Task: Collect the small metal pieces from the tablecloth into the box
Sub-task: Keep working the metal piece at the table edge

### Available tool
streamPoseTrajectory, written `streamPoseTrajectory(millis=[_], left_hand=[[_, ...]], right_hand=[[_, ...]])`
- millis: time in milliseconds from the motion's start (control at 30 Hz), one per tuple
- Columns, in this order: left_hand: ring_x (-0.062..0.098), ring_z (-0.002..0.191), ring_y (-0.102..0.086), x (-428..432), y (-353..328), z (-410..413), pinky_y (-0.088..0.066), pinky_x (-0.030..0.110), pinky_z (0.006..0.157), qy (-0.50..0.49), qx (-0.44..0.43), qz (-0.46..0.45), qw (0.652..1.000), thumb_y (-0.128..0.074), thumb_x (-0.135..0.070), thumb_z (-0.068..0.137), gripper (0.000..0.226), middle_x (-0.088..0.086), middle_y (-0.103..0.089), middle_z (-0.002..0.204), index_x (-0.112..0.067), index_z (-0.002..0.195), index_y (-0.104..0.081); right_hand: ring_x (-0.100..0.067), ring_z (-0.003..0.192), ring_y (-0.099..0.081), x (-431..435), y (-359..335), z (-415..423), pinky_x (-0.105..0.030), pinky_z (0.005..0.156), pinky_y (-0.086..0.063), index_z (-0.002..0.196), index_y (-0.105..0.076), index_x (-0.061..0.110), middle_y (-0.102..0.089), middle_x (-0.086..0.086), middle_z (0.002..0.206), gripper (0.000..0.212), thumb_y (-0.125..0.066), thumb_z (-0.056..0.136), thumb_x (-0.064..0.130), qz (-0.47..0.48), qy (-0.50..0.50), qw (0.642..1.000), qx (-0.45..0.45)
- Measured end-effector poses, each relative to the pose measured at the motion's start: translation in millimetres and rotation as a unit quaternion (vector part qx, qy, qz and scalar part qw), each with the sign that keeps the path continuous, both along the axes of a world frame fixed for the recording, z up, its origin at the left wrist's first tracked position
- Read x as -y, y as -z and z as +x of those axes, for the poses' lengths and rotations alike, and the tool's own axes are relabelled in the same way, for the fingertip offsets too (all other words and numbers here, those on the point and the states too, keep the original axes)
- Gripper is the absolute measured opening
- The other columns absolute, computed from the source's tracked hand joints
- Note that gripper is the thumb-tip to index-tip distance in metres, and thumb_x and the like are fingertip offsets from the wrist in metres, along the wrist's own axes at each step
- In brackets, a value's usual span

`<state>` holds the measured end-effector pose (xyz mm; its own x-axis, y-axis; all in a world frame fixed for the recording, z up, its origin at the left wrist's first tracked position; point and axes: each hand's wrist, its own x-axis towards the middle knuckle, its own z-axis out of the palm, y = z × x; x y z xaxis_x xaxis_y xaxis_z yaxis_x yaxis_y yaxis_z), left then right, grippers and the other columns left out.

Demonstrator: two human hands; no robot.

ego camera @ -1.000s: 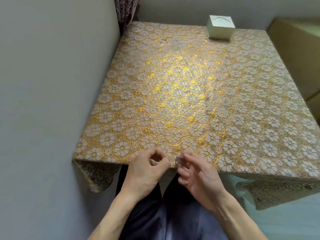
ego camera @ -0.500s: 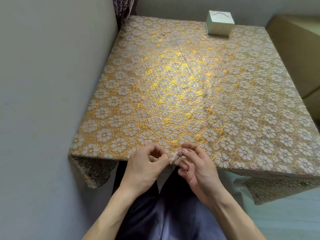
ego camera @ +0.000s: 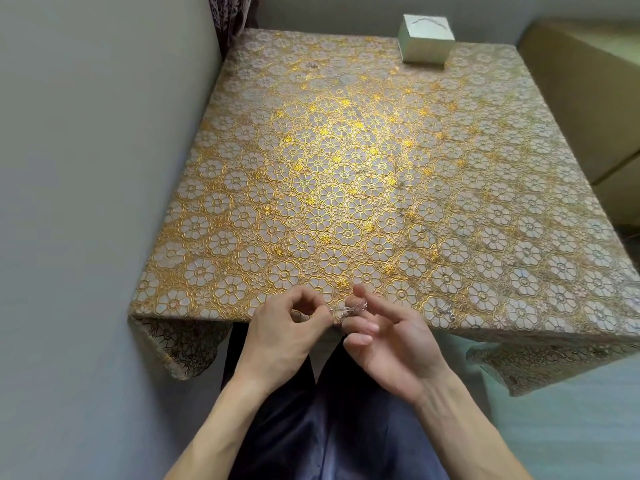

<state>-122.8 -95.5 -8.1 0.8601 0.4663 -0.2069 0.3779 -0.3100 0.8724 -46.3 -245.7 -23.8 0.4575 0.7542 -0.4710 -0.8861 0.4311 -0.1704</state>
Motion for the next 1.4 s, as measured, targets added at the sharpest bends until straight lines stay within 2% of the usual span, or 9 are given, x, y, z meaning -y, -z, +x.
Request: streamPoseTrajectory(millis=[133,267,500,633,867,967,1100,1233,1400], left_hand=[[0.0,0.055,-0.054,-1.4,1.6,0.4,-0.044,0.018,0.06,-0.003,-0.007,-0.002,1.0,-0.072,-0.028,0.083,0.007,-0.011,-0.067,0.067,-0.032,0.079,-0.067],[0.0,0.055,-0.054,-2.3,2.2,0.9,-0.044,0.018,0.061,0.0,-0.008,-0.003,1.0,-0.072,-0.028,0.083,0.008,-0.014,-0.065,0.065,-0.029,0.076,-0.067],[0.0,0.054,-0.052,0.1,-1.3,-0.2,-0.043,0.018,0.058,0.012,0.003,-0.006,1.0,-0.063,-0.04,0.073,0.011,-0.005,-0.068,0.069,-0.031,0.079,-0.067],[0.001,0.054,-0.052,0.4,-1.9,0.0,-0.043,0.018,0.058,0.009,-0.006,-0.015,1.0,-0.063,-0.042,0.073,0.011,-0.005,-0.068,0.068,-0.032,0.079,-0.067],[-0.002,0.06,-0.055,-5.5,-2.7,1.1,-0.043,0.014,0.063,-0.004,-0.016,0.002,1.0,-0.07,-0.024,0.085,0.011,-0.012,-0.073,0.078,-0.025,0.075,-0.069],[0.004,0.071,-0.063,-6.6,-2.4,2.6,-0.048,0.022,0.073,-0.001,-0.015,-0.023,1.0,-0.069,-0.036,0.079,0.011,-0.01,-0.074,0.081,-0.026,0.074,-0.069],[0.005,0.073,-0.061,-2.3,-3.2,5.4,-0.046,0.023,0.071,0.01,-0.01,-0.05,0.999,-0.053,-0.057,0.06,0.04,-0.007,-0.074,0.082,-0.023,0.074,-0.069],[0.006,0.068,-0.058,-5.4,-2.3,7.9,-0.047,0.025,0.073,-0.009,0.006,-0.077,0.997,-0.056,-0.057,0.059,0.043,-0.002,-0.074,0.081,-0.019,0.075,-0.07],[0.0,0.069,-0.058,-10.2,-5.4,9.1,-0.044,0.015,0.07,-0.026,0.026,-0.1,0.994,-0.061,-0.053,0.061,0.042,0.002,-0.073,0.082,-0.015,0.075,-0.071]], right_hand=[[-0.007,0.051,-0.036,-2.0,-5.0,-1.5,-0.019,0.046,-0.038,0.108,-0.057,0.013,-0.049,0.0,0.079,0.018,-0.062,0.091,0.016,-0.108,-0.025,0.988,0.104],[-0.006,0.049,-0.032,0.7,-9.2,-0.1,-0.019,0.045,-0.037,0.111,-0.054,0.014,-0.05,0.002,0.076,0.016,-0.055,0.095,0.018,-0.132,-0.072,0.979,0.137],[-0.007,0.048,-0.034,1.4,-13.1,4.1,-0.019,0.044,-0.036,0.105,-0.057,0.01,-0.048,0.0,0.072,0.014,-0.057,0.092,0.014,-0.097,-0.049,0.991,0.072],[-0.009,0.052,-0.039,4.1,-5.7,4.8,-0.023,0.048,-0.042,0.103,-0.064,0.009,-0.049,0.0,0.074,0.037,-0.087,0.075,0.017,-0.028,-0.051,0.997,0.052],[-0.012,0.062,-0.047,4.9,-7.7,2.7,-0.024,0.061,-0.048,0.09,-0.073,0.017,-0.053,-0.001,0.071,0.01,-0.068,0.081,0.014,-0.195,-0.075,0.926,0.314],[-0.013,0.062,-0.05,9.4,-10.1,4.5,-0.025,0.063,-0.044,0.097,-0.071,0.014,-0.055,-0.002,0.075,0.016,-0.076,0.082,0.016,-0.106,-0.05,0.941,0.317],[-0.014,0.063,-0.046,11.2,-9.0,10.1,-0.026,0.062,-0.043,0.1,-0.068,0.012,-0.05,-0.003,0.076,0.031,-0.085,0.074,0.017,0.003,-0.033,0.97,0.24],[-0.014,0.063,-0.048,9.0,-7.1,11.2,-0.027,0.06,-0.044,0.098,-0.07,0.011,-0.048,-0.002,0.07,0.034,-0.085,0.07,0.021,-0.069,-0.045,0.963,0.256],[-0.011,0.059,-0.047,8.9,-6.3,7.2,-0.024,0.061,-0.046,0.097,-0.067,0.008,-0.052,0.001,0.065,0.019,-0.064,0.081,0.016,-0.22,-0.109,0.899,0.362]])
